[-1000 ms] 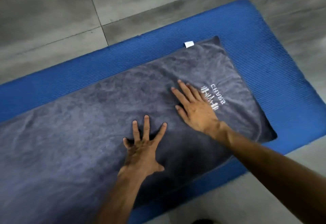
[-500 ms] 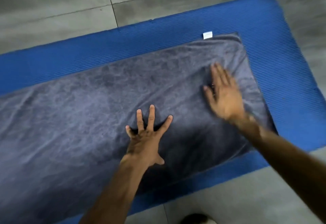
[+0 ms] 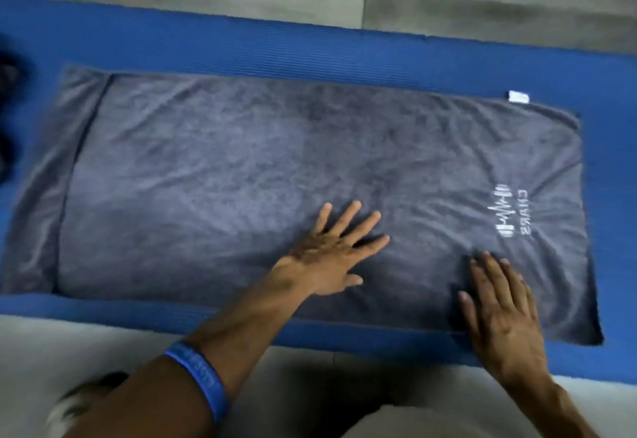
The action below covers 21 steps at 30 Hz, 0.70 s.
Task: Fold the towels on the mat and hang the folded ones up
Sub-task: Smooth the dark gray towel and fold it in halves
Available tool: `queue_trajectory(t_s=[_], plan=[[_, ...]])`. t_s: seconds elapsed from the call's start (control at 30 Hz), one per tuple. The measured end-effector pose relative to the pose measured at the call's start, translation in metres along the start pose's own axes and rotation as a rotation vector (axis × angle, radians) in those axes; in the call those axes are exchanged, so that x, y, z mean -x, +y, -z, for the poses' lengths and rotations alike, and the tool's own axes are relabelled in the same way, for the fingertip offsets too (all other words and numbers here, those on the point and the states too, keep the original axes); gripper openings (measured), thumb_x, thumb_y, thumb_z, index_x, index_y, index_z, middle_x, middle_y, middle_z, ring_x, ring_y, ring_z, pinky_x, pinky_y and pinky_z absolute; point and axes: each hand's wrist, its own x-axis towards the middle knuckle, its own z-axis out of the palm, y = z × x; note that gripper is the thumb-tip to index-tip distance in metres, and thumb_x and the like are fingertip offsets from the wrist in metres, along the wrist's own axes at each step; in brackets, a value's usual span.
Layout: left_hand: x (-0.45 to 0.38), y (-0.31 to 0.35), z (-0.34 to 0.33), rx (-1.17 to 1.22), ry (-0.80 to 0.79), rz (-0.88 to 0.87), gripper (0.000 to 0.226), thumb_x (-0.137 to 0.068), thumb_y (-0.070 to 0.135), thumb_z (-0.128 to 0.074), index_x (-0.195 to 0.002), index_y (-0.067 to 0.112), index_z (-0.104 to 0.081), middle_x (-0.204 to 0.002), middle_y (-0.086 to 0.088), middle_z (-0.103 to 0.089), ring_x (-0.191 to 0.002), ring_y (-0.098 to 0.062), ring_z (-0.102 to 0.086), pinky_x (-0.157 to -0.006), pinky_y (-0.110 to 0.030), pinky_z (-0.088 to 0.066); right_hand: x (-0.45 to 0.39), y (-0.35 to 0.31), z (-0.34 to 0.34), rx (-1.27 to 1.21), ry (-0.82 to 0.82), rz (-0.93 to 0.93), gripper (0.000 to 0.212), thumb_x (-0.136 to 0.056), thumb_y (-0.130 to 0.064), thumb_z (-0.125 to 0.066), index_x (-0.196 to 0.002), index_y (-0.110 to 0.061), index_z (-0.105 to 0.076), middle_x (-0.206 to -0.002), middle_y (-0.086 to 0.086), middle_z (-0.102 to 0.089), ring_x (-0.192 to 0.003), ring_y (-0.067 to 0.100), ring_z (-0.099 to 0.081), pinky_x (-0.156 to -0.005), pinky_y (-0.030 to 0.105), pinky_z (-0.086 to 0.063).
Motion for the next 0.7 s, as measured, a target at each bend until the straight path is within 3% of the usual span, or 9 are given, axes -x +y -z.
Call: queue_trajectory(t_s=[0.13,0.27,0.37,0.5,0.6,0.7], plan=[[0.055,0.003,-0.048,-0.07,0.142,-0.193,0.062,-0.09,0.049,-0.05,-0.147,0.031,-0.033,-0.16,0.0,-0.019,-0.148,-0.028,-0.009,-0.119,-0.049,-0.013,-0.05,-0.079,-0.006,-0.106,-0.012,0.19,0.066,-0.103,-0.044,-0.016,-0.133,0.0,-0.054,-0.137,0.018,-0.055,-0.135,0.029,-0.036,-0.111,0.045,-0.026],[0.099,-0.002,-0.048,0.379,0.26,-0.186,0.039,-0.09,0.034,-0.059,-0.126,0.017,-0.062,-0.14,-0.004,-0.053,-0.132,-0.022,-0.044,-0.113,-0.036,-0.031,-0.102,-0.178,-0.016,-0.18,-0.047,0.421,0.061,-0.103,-0.044,-0.018,-0.129,-0.008,-0.06,-0.133,0.01,-0.06,-0.131,0.026,-0.042,-0.106,0.043,-0.03],[0.137,-0.042,-0.051,0.463,0.479,0.199,0.033,-0.085,0.028,-0.057,-0.116,0.018,-0.065,-0.119,-0.003,-0.066,-0.109,-0.025,-0.06,-0.096,-0.036,-0.047,-0.145,-0.259,-0.019,-0.227,-0.065,0.608,0.049,-0.099,-0.037,-0.033,-0.128,-0.009,-0.061,-0.13,0.009,-0.062,-0.122,0.029,-0.055,-0.1,0.043,-0.043],[0.207,-0.11,-0.069,0.409,0.654,0.841,0.037,-0.076,0.028,-0.045,-0.108,0.017,-0.062,-0.101,-0.008,-0.066,-0.088,-0.034,-0.064,-0.076,-0.038,-0.055,-0.199,-0.36,-0.02,-0.295,-0.147,0.796,0.051,-0.095,-0.037,-0.036,-0.132,-0.009,-0.056,-0.132,0.011,-0.06,-0.117,0.031,-0.058,-0.099,0.039,-0.047],[0.259,-0.15,-0.077,0.318,0.634,1.102,0.041,-0.067,0.024,-0.051,-0.104,0.009,-0.063,-0.098,-0.015,-0.065,-0.084,-0.039,-0.061,-0.073,-0.044,-0.052,-0.238,-0.429,-0.023,-0.382,-0.256,0.867,0.055,-0.097,-0.043,-0.036,-0.142,-0.014,-0.045,-0.145,0.008,-0.048,-0.131,0.026,-0.047,-0.11,0.038,-0.038],[0.292,-0.176,-0.088,0.323,0.569,1.281,0.028,-0.083,0.027,-0.05,-0.104,0.011,-0.058,-0.103,-0.014,-0.059,-0.093,-0.038,-0.055,-0.078,-0.047,-0.046,-0.273,-0.498,-0.033,-0.35,-0.248,0.94,0.057,-0.099,-0.046,-0.034,-0.146,-0.015,-0.04,-0.153,0.01,-0.038,-0.138,0.028,-0.037,-0.115,0.039,-0.029]])
